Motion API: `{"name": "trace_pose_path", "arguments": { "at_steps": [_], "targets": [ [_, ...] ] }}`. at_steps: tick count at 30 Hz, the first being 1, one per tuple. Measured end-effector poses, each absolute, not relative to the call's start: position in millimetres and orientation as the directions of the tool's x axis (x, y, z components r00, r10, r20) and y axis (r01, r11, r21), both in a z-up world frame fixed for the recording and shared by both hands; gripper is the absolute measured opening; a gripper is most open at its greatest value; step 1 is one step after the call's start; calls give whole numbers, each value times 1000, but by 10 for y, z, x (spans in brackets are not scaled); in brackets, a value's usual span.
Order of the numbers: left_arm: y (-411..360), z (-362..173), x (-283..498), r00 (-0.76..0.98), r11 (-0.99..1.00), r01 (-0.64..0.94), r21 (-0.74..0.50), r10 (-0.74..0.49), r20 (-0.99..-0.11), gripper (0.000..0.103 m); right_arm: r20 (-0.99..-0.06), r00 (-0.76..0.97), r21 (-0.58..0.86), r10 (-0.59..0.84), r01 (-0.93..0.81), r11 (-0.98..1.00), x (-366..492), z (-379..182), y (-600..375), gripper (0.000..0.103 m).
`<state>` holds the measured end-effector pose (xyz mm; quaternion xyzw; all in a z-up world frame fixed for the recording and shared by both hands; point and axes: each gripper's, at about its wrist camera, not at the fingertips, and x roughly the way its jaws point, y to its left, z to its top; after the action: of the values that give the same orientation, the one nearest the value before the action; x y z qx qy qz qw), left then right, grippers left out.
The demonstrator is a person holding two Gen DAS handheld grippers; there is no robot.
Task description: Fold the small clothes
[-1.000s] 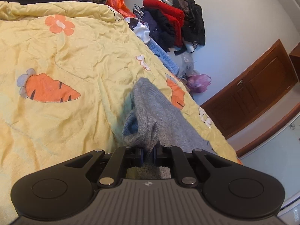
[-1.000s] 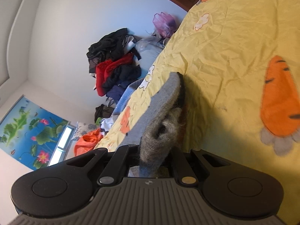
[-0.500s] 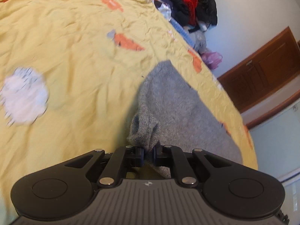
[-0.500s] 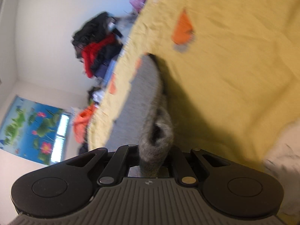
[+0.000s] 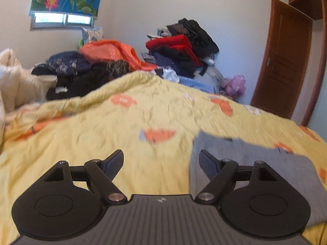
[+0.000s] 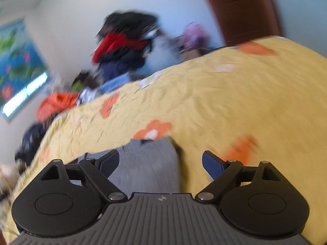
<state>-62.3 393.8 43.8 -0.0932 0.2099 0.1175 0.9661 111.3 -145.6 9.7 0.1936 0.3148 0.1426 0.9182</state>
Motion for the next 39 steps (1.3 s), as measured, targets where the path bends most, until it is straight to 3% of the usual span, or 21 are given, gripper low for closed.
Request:
{"name": "trace_pose_path", "arguments": {
  "at_steps": [4, 7, 8, 10, 11, 12, 13, 14, 17, 19, 22, 24, 25, 27, 29, 30, 31, 32, 34, 36, 39],
  "targets": [
    [3853, 473, 381, 887, 972, -119, -202, 13, -461, 81, -637, 657, 397, 403, -168, 902, 1817, -85, -1169, 82],
    [3729, 236, 1084, 817, 970, -93, -226, -55, -574, 81, -708, 594, 349, 382, -175, 921, 2022, -258, -1024, 79],
    [3740, 132, 1272, 790, 958, -97, -271, -91, -606, 81, -708, 586, 346, 394, -199, 917, 2021, -279, -998, 68],
    [3744, -87, 1541, 733, 941, -121, -316, -130, -667, 79, -696, 574, 351, 430, -250, 902, 1993, -291, -961, 18],
    [3727, -144, 1630, 722, 943, -120, -309, -131, -679, 77, -687, 572, 357, 448, -272, 894, 1982, -275, -950, 18],
    [3687, -212, 1670, 721, 951, -100, -291, -132, -680, 66, -668, 589, 348, 454, -292, 891, 1945, -245, -948, 18],
    [3649, -233, 1704, 721, 959, -83, -271, -130, -680, 25, -653, 604, 341, 456, -304, 890, 1913, -220, -954, 17],
    [3614, -250, 1742, 712, 965, -57, -255, -139, -688, 9, -635, 621, 343, 460, -306, 888, 1910, -164, -984, 17],
    [3571, -145, 1681, 762, 977, -6, -213, -134, -633, 8, -561, 680, 417, 472, -260, 871, 1930, -91, -1194, 16],
    [3628, -38, 1669, 799, 980, -33, -195, -91, -595, 7, -586, 685, 411, 433, -210, 887, 2020, -207, -1251, 15],
    [3794, -167, 1819, 763, 972, -125, -197, -33, -646, 6, -607, 679, 427, 413, -160, 890, 2066, -397, -1256, 16],
    [3784, -270, 1824, 753, 979, -128, -157, -7, -658, 5, -591, 674, 467, 443, -162, 869, 2021, -383, -1244, 23],
    [3754, -272, 1784, 763, 984, -122, -131, 9, -646, 6, -596, 681, 453, 426, -153, 878, 1981, -343, -1227, 32],
    [3708, -185, 1690, 773, 986, -144, -81, 61, -632, 9, -602, 711, 411, 362, -113, 905, 1874, -184, -1236, 51],
    [3667, 7, 1524, 798, 981, -188, -46, 125, -589, 10, -532, 783, 389, 322, -112, 914, 1666, 34, -1227, 57],
    [3621, 122, 1430, 814, 978, -209, -26, 159, -559, 11, -495, 802, 395, 334, -135, 909, 1575, 126, -1170, 66],
    [3553, 228, 1335, 831, 973, -228, -27, 180, -525, 22, -477, 807, 386, 349, -164, 908, 1503, 179, -1064, 74],
    [3471, 292, 1266, 849, 974, -222, -45, 170, -501, 53, -481, 805, 349, 346, -187, 918, 1464, 202, -912, 77],
    [3206, 320, 1239, 868, 985, -154, -78, 97, -488, 103, -519, 796, 229, 312, -222, 948, 1458, 141, -583, 78],
    [2907, 191, 1297, 861, 994, -82, -69, 36, -508, 103, -561, 785, 131, 261, -227, 965, 1529, -10, -380, 77],
    [2616, -124, 1498, 802, 999, -34, -2, 26, -597, 103, -650, 738, 110, 183, -148, 983, 1706, -333, -405, 80]
  ]
}}
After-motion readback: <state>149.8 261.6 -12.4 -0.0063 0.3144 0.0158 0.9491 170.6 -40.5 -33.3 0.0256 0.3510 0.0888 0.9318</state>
